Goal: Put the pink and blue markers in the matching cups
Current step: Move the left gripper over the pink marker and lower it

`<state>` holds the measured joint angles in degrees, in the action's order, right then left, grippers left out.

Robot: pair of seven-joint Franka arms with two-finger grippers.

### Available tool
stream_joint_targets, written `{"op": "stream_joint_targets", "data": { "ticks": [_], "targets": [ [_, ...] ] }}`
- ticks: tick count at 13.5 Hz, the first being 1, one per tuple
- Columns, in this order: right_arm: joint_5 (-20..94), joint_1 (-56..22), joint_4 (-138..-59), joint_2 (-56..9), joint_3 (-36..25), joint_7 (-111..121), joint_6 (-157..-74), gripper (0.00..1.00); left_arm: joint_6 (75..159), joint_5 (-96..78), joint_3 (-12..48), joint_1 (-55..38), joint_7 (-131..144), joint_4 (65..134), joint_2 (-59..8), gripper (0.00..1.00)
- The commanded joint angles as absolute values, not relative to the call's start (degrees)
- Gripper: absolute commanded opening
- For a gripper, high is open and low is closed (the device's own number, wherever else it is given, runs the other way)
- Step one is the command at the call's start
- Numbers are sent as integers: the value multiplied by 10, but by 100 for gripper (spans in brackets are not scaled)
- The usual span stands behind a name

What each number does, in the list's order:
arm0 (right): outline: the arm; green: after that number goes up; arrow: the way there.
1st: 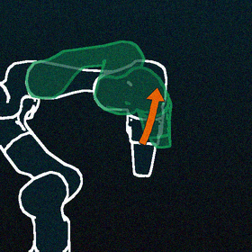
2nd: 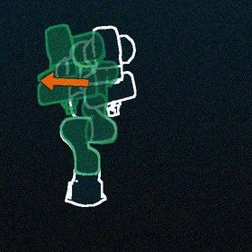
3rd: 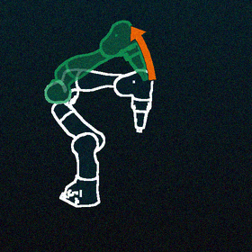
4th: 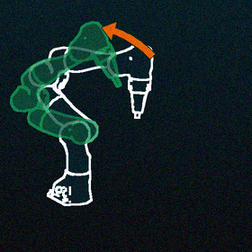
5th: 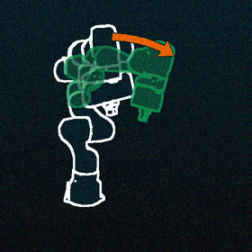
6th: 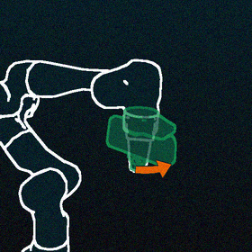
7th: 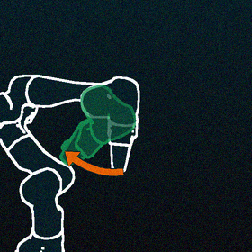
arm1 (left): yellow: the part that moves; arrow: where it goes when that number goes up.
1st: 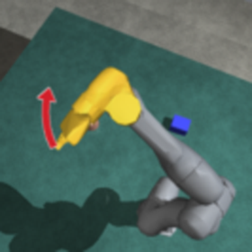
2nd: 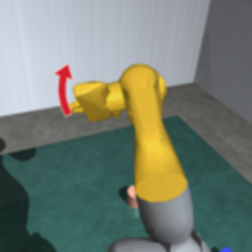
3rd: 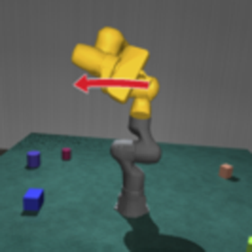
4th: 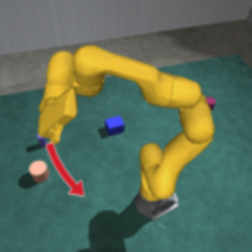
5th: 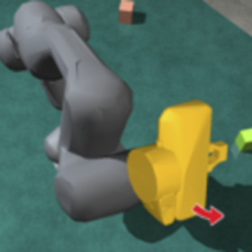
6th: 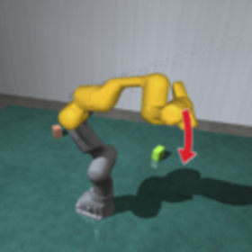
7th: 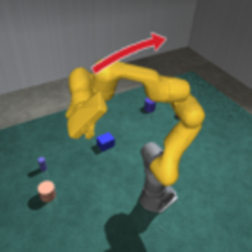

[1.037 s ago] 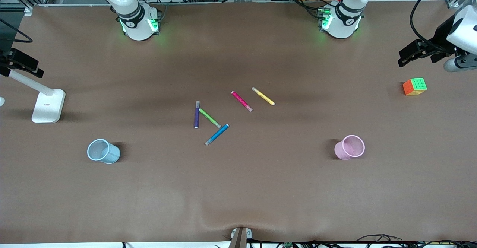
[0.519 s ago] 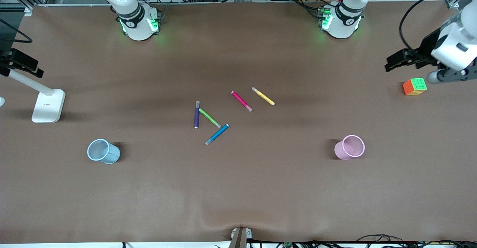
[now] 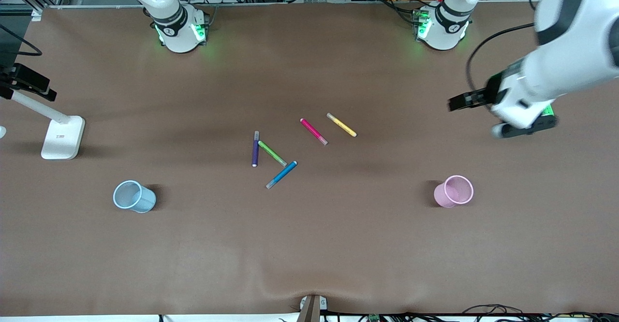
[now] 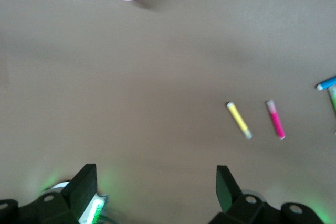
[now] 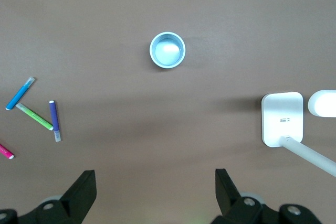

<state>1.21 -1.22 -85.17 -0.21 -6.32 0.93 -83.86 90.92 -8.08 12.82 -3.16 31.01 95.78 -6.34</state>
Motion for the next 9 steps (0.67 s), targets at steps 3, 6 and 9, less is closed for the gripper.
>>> {"op": "stream_joint_targets", "data": {
  "ticks": [3,6,9],
  "targets": [
    [6,-10,-846,-4,-62,13,-832,100,984,-85,128,-106,458,949,-126,100],
    [7,-9,-846,-4,-62,14,-832,100,1046,-86,129,-155,563,949,-173,100],
    [6,-9,-846,-4,-62,13,-832,100,1106,-89,129,-196,654,946,-220,100]
  ]
}}
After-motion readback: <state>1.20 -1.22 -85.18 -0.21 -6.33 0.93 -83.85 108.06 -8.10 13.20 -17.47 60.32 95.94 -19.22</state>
